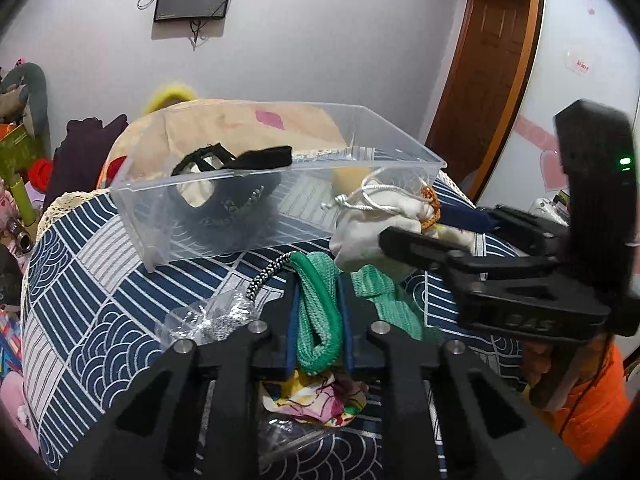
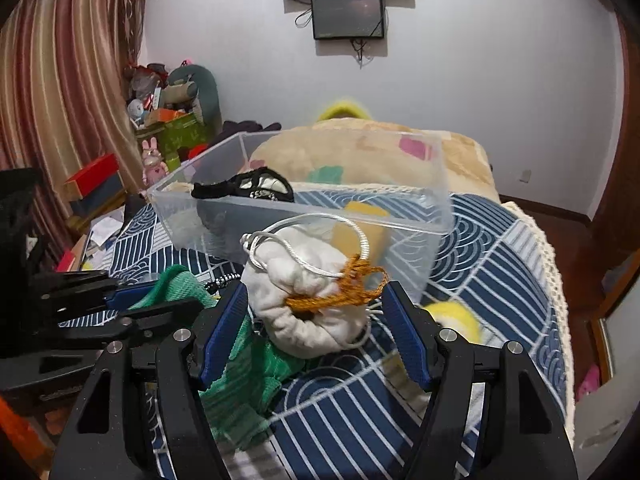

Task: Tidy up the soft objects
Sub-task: 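Grasp the white drawstring pouch with the right gripper while the left grasps the green knitted cloth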

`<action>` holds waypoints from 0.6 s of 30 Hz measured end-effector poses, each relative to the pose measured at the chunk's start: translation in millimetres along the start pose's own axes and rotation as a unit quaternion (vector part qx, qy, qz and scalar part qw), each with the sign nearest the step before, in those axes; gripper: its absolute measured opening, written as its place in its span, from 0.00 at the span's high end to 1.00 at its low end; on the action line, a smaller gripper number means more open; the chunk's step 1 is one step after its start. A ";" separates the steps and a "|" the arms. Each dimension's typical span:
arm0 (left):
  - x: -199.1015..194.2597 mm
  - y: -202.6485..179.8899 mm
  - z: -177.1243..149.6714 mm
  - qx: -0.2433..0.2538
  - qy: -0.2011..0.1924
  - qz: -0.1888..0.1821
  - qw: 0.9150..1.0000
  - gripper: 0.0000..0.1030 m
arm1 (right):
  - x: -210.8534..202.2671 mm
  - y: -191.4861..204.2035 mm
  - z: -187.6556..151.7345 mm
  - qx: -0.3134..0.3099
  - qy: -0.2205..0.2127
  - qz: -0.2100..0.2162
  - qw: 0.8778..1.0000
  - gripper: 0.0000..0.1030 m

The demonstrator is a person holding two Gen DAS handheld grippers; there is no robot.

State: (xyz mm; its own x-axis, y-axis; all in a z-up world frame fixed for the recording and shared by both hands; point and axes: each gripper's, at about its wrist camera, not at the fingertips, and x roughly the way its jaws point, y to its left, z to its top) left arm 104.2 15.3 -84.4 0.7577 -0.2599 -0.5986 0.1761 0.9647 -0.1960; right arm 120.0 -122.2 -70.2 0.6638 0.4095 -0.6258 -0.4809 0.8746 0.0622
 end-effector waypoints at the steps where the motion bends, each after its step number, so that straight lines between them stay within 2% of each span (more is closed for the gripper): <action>1: -3.0 1.9 -0.5 -0.002 -0.003 0.001 1.000 0.86 | 2.8 0.5 -0.3 0.001 0.003 0.002 1.000 0.39; 3: -9.7 5.9 -0.1 -0.011 -0.011 0.002 1.000 0.87 | 7.7 0.5 -1.1 0.004 0.011 0.005 1.000 0.55; 8: -24.7 14.6 3.8 -0.030 -0.029 0.004 0.999 0.88 | 4.5 1.1 -6.7 0.002 0.014 0.011 1.000 0.70; 18: -56.3 21.0 25.5 -0.037 -0.080 0.014 0.996 0.88 | -37.7 -2.7 -9.0 0.001 -0.029 0.006 1.000 0.74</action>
State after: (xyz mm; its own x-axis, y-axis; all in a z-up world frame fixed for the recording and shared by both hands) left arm 81.3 51.4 -35.0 0.8535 -0.2166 -0.4740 0.1105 0.9641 -0.2415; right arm 91.1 -142.4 -53.8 0.6904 0.4348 -0.5782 -0.4883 0.8698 0.0711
